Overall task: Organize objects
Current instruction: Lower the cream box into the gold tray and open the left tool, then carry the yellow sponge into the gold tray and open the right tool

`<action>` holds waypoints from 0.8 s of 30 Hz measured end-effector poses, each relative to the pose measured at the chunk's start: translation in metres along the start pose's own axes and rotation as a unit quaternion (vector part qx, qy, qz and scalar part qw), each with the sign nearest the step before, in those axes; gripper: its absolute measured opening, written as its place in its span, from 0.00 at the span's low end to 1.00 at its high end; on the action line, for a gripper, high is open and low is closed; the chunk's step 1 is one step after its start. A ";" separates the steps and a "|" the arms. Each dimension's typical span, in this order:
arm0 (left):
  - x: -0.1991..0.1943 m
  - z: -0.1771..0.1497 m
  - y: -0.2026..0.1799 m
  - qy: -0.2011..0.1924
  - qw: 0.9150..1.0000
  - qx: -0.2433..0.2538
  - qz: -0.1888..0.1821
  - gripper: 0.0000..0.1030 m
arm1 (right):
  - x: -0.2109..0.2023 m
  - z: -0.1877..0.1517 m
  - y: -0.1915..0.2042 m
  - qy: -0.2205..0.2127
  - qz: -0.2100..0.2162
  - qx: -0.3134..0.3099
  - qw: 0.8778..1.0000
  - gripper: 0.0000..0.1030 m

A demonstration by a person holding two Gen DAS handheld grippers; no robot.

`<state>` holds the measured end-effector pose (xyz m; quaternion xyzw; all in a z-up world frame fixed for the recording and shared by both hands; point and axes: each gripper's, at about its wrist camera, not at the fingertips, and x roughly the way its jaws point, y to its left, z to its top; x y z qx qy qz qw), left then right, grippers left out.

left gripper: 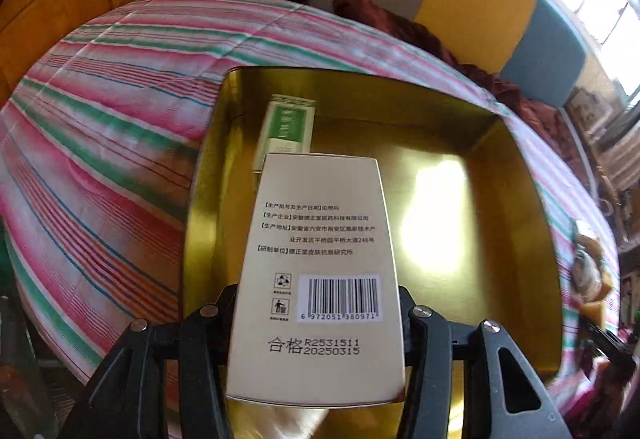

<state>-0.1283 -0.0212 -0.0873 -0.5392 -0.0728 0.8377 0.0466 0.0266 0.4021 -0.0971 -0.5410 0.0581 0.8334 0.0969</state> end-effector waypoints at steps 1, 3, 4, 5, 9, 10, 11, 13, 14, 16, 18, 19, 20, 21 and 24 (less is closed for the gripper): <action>0.001 0.001 -0.001 -0.004 1.000 0.008 0.007 0.49 | 0.000 0.000 0.000 0.000 0.000 0.000 1.000 0.36; 0.004 0.003 -0.004 -0.008 1.000 0.016 0.017 0.50 | 0.000 0.000 0.000 0.000 0.000 -0.001 1.000 0.36; 0.005 0.004 -0.005 -0.008 1.000 0.018 0.017 0.52 | 0.001 0.001 0.002 0.000 -0.001 -0.001 1.000 0.36; 0.007 0.005 -0.006 -0.008 1.000 0.021 0.017 0.54 | 0.002 0.002 0.001 0.000 -0.001 -0.001 1.000 0.36; 0.008 0.005 -0.007 -0.007 0.999 0.029 0.017 0.71 | 0.001 0.002 0.000 0.001 0.001 0.002 1.000 0.36; 0.007 0.004 -0.006 -0.008 0.999 0.027 0.018 0.71 | 0.001 0.002 0.000 0.001 0.001 0.002 1.000 0.36; 0.004 0.003 -0.007 -0.012 0.999 0.027 0.021 0.71 | 0.001 0.002 0.000 0.001 0.001 0.001 1.000 0.36; -0.005 -0.001 -0.009 -0.027 0.998 0.036 0.034 0.70 | 0.001 0.002 0.001 0.000 0.001 0.001 1.000 0.36; -0.007 -0.002 -0.012 -0.032 0.998 0.046 0.041 0.70 | 0.000 0.002 0.001 -0.001 0.001 0.000 1.000 0.36; -0.009 -0.006 -0.017 -0.041 0.993 0.071 0.080 0.69 | -0.001 0.001 0.002 -0.002 0.007 -0.006 1.000 0.36; -0.015 -0.010 -0.014 -0.043 0.994 0.064 0.072 0.68 | -0.002 0.000 0.009 -0.006 0.012 -0.021 1.000 0.35; -0.018 -0.011 -0.012 -0.044 0.996 0.056 0.058 0.68 | -0.003 0.000 0.012 -0.008 0.013 -0.028 0.999 0.35; -0.022 -0.013 -0.011 -0.048 0.996 0.051 0.053 0.68 | -0.005 -0.001 0.014 -0.010 0.017 -0.032 0.999 0.35; -0.028 -0.015 -0.010 -0.058 0.996 0.050 0.054 0.68 | -0.006 -0.001 0.015 -0.013 0.022 -0.032 0.999 0.35; -0.044 -0.018 -0.002 -0.082 0.994 0.044 0.057 0.68 | -0.016 -0.002 0.018 -0.025 0.031 -0.032 0.999 0.35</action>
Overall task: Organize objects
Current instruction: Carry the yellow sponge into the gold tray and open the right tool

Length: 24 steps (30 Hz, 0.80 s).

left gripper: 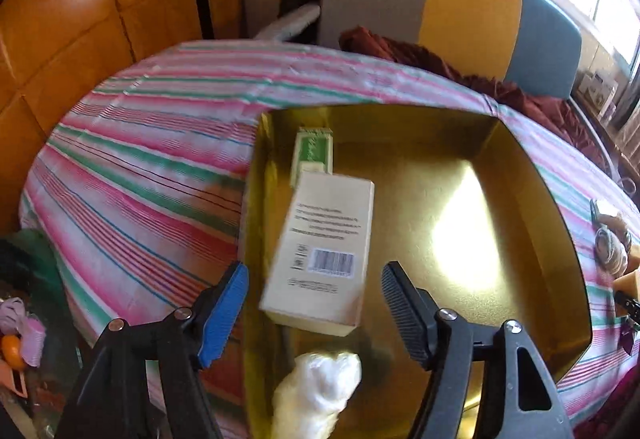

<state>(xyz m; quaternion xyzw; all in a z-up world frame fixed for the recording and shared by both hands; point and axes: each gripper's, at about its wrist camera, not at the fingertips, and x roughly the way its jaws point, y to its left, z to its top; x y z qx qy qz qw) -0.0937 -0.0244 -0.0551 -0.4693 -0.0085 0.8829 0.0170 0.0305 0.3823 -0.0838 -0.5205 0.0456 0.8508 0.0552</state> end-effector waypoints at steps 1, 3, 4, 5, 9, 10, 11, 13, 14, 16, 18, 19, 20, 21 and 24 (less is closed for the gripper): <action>-0.003 0.001 0.005 -0.004 1.000 -0.007 -0.002 0.68 | -0.005 0.001 0.002 -0.006 0.007 0.002 1.000 0.35; -0.011 0.002 0.017 -0.013 1.000 -0.023 -0.006 0.68 | -0.016 0.003 0.009 -0.020 0.020 0.005 1.000 0.35; -0.016 0.002 0.024 -0.019 0.999 -0.031 -0.008 0.68 | -0.022 0.005 0.016 -0.026 0.029 0.005 0.999 0.35; -0.019 0.002 0.028 -0.021 0.999 -0.037 -0.011 0.68 | -0.029 0.006 0.025 -0.033 0.041 0.002 0.999 0.35; -0.028 -0.001 0.048 -0.027 0.997 -0.063 -0.033 0.68 | -0.053 0.017 0.092 -0.060 0.101 -0.043 0.992 0.35; -0.030 -0.003 0.052 -0.027 0.997 -0.069 -0.037 0.68 | -0.058 0.018 0.113 -0.065 0.118 -0.058 0.989 0.35; -0.029 -0.003 0.056 -0.027 0.996 -0.073 -0.039 0.68 | -0.063 0.020 0.134 -0.070 0.135 -0.074 0.986 0.35; -0.030 -0.006 0.064 -0.027 0.995 -0.083 -0.043 0.68 | -0.068 0.020 0.176 -0.074 0.173 -0.105 0.977 0.36; -0.031 -0.008 0.067 -0.027 0.995 -0.087 -0.045 0.68 | -0.072 0.019 0.198 -0.073 0.190 -0.120 0.972 0.36; -0.032 -0.013 0.072 -0.025 0.994 -0.094 -0.053 0.67 | -0.073 0.019 0.241 -0.064 0.218 -0.154 0.962 0.36; -0.031 -0.016 0.075 -0.024 0.993 -0.097 -0.058 0.67 | -0.066 0.014 0.279 -0.052 0.226 -0.182 0.956 0.37; -0.031 -0.017 0.076 -0.025 0.993 -0.097 -0.060 0.67 | -0.060 0.012 0.294 -0.042 0.230 -0.190 0.953 0.37; -0.031 -0.018 0.076 -0.025 0.993 -0.097 -0.062 0.67 | -0.053 0.009 0.308 -0.031 0.234 -0.196 0.952 0.37; -0.030 -0.020 0.076 -0.025 0.993 -0.096 -0.065 0.67 | -0.045 0.006 0.320 -0.021 0.236 -0.200 0.951 0.39; -0.028 -0.023 0.077 -0.027 0.992 -0.099 -0.073 0.67 | -0.022 -0.004 0.355 0.011 0.244 -0.218 0.945 0.39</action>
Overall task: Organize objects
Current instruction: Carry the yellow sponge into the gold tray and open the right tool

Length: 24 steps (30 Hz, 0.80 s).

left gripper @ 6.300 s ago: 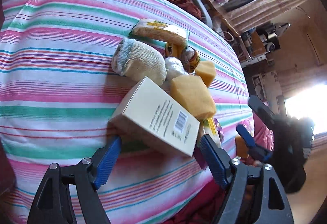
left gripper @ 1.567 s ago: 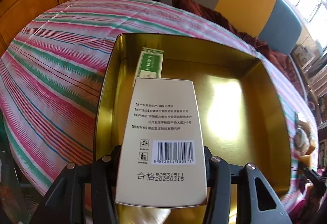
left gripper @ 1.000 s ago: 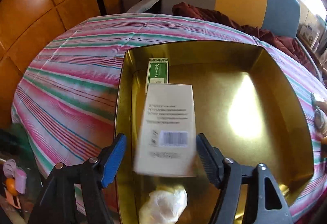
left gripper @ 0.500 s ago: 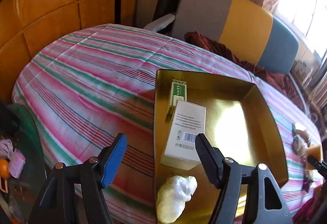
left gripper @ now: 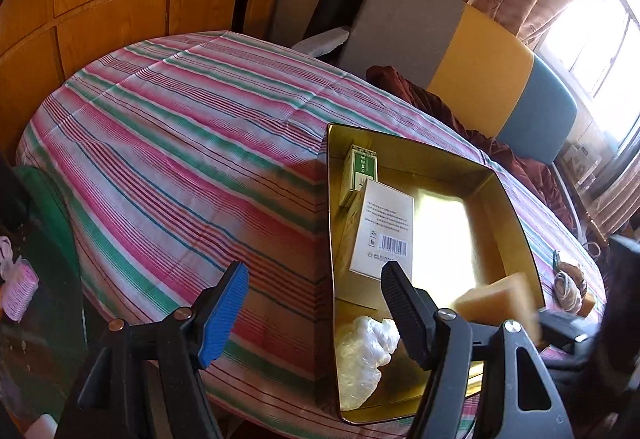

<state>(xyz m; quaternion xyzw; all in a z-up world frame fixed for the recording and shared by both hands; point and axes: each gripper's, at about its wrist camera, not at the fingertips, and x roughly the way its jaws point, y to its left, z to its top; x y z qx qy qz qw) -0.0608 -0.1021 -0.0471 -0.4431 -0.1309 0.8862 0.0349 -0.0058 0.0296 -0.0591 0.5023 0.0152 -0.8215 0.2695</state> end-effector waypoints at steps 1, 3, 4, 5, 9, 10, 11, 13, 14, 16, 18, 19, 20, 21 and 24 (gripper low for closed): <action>0.000 0.000 0.001 0.000 1.000 -0.001 -0.002 0.67 | 0.008 -0.001 0.006 0.010 0.011 -0.004 1.000 0.39; 0.000 -0.001 0.002 0.000 1.000 -0.003 -0.005 0.67 | 0.019 -0.005 0.016 0.025 0.041 -0.013 0.999 0.47; 0.000 -0.001 0.002 -0.001 1.000 -0.004 -0.008 0.67 | 0.022 -0.007 0.020 0.027 0.052 -0.016 0.998 0.57; 0.001 -0.001 0.003 -0.001 1.000 -0.005 -0.009 0.67 | 0.023 -0.008 0.022 0.026 0.059 -0.016 0.998 0.62; 0.000 -0.001 0.002 0.000 1.000 0.000 -0.010 0.67 | 0.021 -0.011 0.020 0.018 0.078 -0.002 0.997 0.74; -0.002 -0.001 0.001 -0.003 1.000 0.004 -0.009 0.67 | 0.017 -0.012 0.018 0.013 0.077 0.001 0.997 0.76; -0.003 -0.002 -0.001 -0.005 1.000 0.008 -0.010 0.67 | 0.014 -0.012 0.014 0.009 0.076 0.006 0.997 0.76; -0.006 -0.002 -0.006 -0.012 1.000 0.018 -0.010 0.67 | 0.007 -0.015 0.010 0.000 0.075 0.014 0.997 0.77; -0.008 -0.002 -0.009 -0.016 1.000 0.023 -0.010 0.67 | 0.003 -0.016 0.007 -0.005 0.072 0.018 0.997 0.78; -0.011 -0.004 -0.015 -0.020 0.999 0.033 -0.008 0.67 | -0.007 -0.019 0.002 -0.015 0.061 0.026 0.998 0.80; -0.014 -0.006 -0.022 -0.022 0.999 0.043 -0.011 0.67 | -0.016 -0.023 -0.006 -0.026 0.050 0.035 0.998 0.82; -0.015 -0.006 -0.025 -0.023 0.999 0.047 -0.012 0.67 | -0.021 -0.025 -0.009 -0.032 0.043 0.039 0.998 0.83; -0.016 -0.008 -0.030 -0.024 0.998 0.055 -0.014 0.67 | -0.026 -0.026 -0.013 -0.038 0.035 0.043 0.998 0.84; -0.018 -0.009 -0.035 -0.026 0.998 0.061 -0.015 0.67 | -0.030 -0.028 -0.016 -0.044 0.026 0.046 0.998 0.84; -0.020 -0.015 -0.050 -0.028 0.996 0.086 -0.020 0.67 | -0.045 -0.028 -0.027 -0.062 0.006 0.057 0.996 0.87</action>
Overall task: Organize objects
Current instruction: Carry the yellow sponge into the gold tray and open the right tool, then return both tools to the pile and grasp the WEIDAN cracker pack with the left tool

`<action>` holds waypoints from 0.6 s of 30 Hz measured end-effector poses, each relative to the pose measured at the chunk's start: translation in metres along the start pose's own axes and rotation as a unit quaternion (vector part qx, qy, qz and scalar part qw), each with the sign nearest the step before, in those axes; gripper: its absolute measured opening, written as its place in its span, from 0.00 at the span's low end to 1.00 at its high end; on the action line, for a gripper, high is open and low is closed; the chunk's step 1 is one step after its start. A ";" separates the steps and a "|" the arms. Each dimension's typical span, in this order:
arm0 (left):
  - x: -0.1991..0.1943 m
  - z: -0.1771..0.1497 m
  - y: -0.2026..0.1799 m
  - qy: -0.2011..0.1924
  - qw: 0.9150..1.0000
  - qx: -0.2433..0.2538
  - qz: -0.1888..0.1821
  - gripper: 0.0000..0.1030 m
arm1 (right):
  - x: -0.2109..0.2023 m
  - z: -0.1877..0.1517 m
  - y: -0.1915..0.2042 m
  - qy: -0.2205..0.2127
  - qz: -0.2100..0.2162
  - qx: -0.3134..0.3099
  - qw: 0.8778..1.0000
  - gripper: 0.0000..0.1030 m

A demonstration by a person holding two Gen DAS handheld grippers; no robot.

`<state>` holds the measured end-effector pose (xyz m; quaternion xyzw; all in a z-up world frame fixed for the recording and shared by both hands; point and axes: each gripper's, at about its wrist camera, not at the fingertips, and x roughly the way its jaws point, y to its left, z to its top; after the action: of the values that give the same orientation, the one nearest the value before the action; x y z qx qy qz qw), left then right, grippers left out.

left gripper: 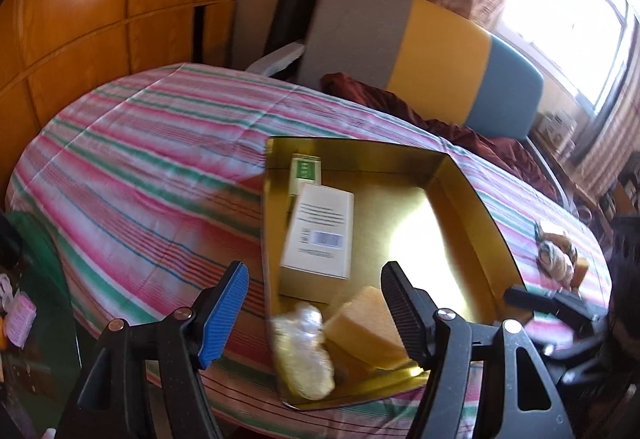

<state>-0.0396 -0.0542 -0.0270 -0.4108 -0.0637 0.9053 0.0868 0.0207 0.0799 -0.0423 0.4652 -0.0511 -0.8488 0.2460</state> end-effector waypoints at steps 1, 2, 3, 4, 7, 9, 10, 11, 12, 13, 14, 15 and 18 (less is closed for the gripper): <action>0.000 -0.001 -0.006 0.001 1.000 0.009 -0.002 0.67 | -0.005 0.000 -0.005 -0.006 -0.007 0.003 1.000 0.87; -0.001 -0.002 -0.012 0.001 1.000 0.016 -0.004 0.67 | -0.014 0.000 -0.012 -0.011 -0.013 0.007 1.000 0.88; -0.001 -0.003 -0.018 0.003 1.000 0.023 -0.007 0.67 | -0.019 -0.001 -0.018 -0.017 -0.020 0.013 1.000 0.88; -0.001 -0.004 -0.023 0.004 1.000 0.028 -0.010 0.67 | -0.026 -0.002 -0.025 -0.021 -0.026 0.018 0.999 0.88; -0.001 -0.007 -0.038 0.007 0.999 0.047 -0.021 0.67 | -0.044 -0.007 -0.047 -0.033 -0.045 0.038 0.998 0.88; -0.001 -0.009 -0.049 0.008 0.998 0.062 -0.029 0.67 | -0.055 -0.011 -0.063 -0.039 -0.060 0.052 0.996 0.89; -0.002 -0.010 -0.054 0.009 0.997 0.069 -0.033 0.67 | -0.061 -0.014 -0.071 -0.041 -0.068 0.058 0.995 0.89; -0.001 -0.010 -0.059 0.010 0.996 0.075 -0.036 0.67 | -0.067 -0.017 -0.081 -0.044 -0.077 0.067 0.994 0.89; -0.001 -0.011 -0.065 0.012 0.996 0.082 -0.040 0.67 | -0.075 -0.020 -0.092 -0.047 -0.087 0.077 0.992 0.89; -0.001 -0.012 -0.070 0.013 0.995 0.088 -0.044 0.67 | -0.081 -0.023 -0.100 -0.050 -0.095 0.084 0.991 0.89; -0.001 -0.012 -0.075 0.015 0.994 0.093 -0.049 0.67 | -0.089 -0.025 -0.110 -0.053 -0.105 0.092 0.989 0.89; 0.000 -0.013 -0.082 0.017 0.993 0.099 -0.059 0.67 | -0.097 -0.028 -0.121 -0.056 -0.117 0.102 0.986 0.89; 0.003 -0.015 -0.097 0.027 0.990 0.113 -0.079 0.67 | -0.126 -0.039 -0.155 -0.069 -0.150 0.135 0.977 0.89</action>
<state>-0.0206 0.0424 -0.0210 -0.4167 0.0091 0.8855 0.2053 0.0512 0.2795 -0.0169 0.4365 -0.1119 -0.8915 0.0467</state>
